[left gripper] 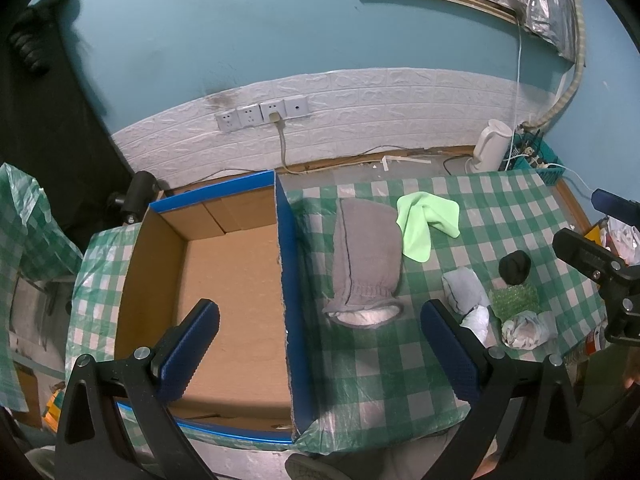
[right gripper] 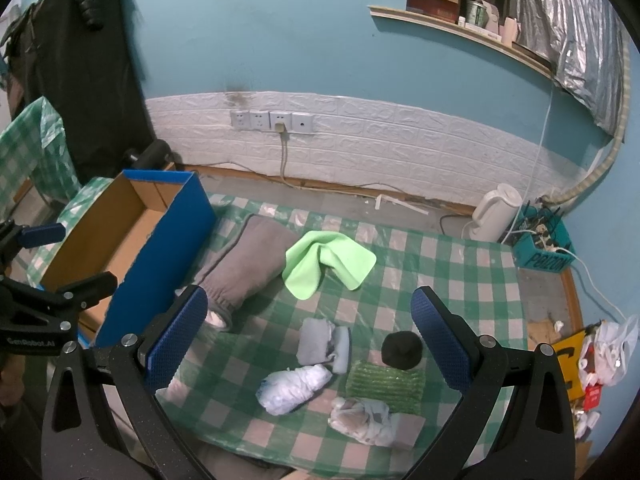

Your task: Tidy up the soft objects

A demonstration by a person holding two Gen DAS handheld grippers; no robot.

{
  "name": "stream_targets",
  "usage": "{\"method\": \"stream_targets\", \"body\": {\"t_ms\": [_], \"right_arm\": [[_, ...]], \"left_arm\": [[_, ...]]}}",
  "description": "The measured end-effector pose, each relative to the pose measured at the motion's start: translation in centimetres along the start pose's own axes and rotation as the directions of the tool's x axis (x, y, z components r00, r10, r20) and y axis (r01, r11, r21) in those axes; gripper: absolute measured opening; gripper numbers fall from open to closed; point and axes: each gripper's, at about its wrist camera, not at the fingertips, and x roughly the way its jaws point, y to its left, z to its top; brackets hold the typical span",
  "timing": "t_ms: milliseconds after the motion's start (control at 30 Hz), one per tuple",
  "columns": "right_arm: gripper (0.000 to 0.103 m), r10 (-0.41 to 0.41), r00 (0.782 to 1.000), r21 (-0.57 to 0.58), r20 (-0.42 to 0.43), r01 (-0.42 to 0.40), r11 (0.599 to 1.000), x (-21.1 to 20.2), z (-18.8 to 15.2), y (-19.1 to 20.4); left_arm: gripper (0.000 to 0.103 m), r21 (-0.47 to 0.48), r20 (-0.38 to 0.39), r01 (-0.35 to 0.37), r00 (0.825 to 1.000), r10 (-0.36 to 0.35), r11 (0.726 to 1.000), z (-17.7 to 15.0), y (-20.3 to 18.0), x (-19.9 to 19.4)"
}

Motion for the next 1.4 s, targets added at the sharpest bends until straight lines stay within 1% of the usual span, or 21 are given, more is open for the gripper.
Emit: {"method": "stream_targets", "body": {"t_ms": [400,600,800,933,1100,1300,1400], "right_arm": [[0.1,0.0,1.0,0.001,-0.002,0.0,1.0,-0.1,0.0,-0.3],[0.1,0.0,1.0,0.001,-0.002,0.0,1.0,-0.1,0.0,-0.3],[0.1,-0.004,1.0,0.005,-0.004,0.004,1.0,0.0,-0.1,-0.6],[0.1,-0.013,1.0,0.016,-0.019,0.013,1.0,0.3,-0.5,-1.7],[0.1,-0.034,0.998,0.028,-0.052,0.036,0.999,1.7,-0.9,-3.2],[0.1,-0.051,0.992,0.061,-0.112,0.058,0.996,3.8,-1.6,-5.2],[0.1,-0.057,0.989,0.071,-0.136,0.067,0.995,4.7,-1.8,-6.1]], "left_arm": [[0.101,0.001,-0.004,-0.001,1.0,0.001,1.0,-0.5,-0.2,0.0],[0.101,0.003,-0.004,-0.003,1.0,0.003,1.0,-0.3,-0.2,0.1],[0.101,0.014,-0.008,-0.005,1.0,0.005,1.0,-0.8,-0.7,0.4],[0.101,0.022,-0.038,-0.011,0.999,0.012,1.0,-0.9,-1.1,1.4],[0.101,0.03,-0.092,-0.022,0.995,0.025,0.999,0.4,-1.8,3.2],[0.101,0.051,-0.148,-0.038,0.988,0.045,0.998,1.7,-2.9,5.6],[0.101,0.057,-0.171,-0.029,0.985,0.039,0.998,2.2,-3.5,6.7]]}}
